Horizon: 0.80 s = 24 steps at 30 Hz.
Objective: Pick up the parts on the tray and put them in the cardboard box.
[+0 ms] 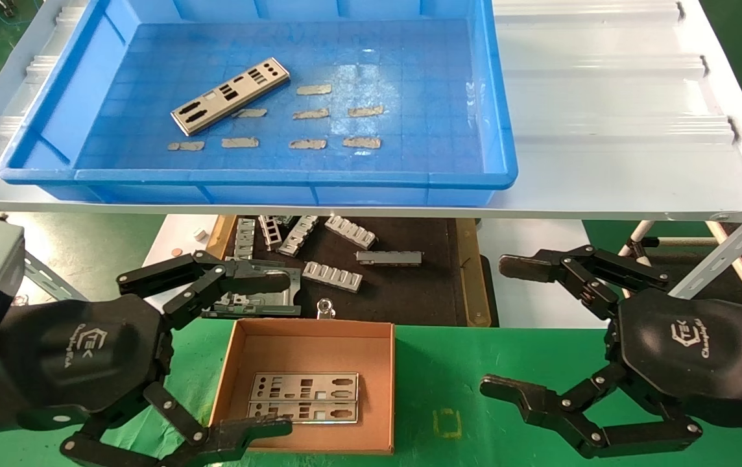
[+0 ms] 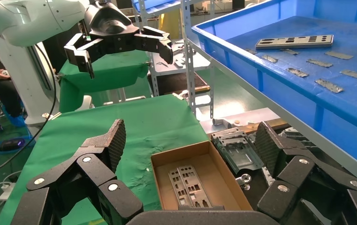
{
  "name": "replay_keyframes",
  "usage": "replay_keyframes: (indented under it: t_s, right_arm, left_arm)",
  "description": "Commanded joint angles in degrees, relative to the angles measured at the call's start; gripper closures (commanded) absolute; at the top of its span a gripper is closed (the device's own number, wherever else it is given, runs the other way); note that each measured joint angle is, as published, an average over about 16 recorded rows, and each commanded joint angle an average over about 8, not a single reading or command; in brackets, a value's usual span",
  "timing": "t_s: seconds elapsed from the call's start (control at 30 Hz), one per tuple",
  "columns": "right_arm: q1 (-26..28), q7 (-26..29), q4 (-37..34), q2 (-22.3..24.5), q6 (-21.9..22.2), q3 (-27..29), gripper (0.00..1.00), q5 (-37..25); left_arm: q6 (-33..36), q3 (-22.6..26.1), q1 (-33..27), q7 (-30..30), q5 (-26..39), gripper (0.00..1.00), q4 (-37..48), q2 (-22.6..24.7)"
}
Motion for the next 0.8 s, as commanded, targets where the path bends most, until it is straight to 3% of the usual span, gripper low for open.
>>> replay_keyframes:
  t_s: [0.03, 0.8]
  right_arm:
    - [0.00, 0.00, 0.00, 0.00, 0.00, 0.00, 0.00, 0.00]
    - [0.00, 0.00, 0.00, 0.00, 0.00, 0.00, 0.00, 0.00]
  left_arm:
    - [0.00, 0.00, 0.00, 0.00, 0.00, 0.00, 0.00, 0.00]
    - [0.00, 0.00, 0.00, 0.00, 0.00, 0.00, 0.00, 0.00]
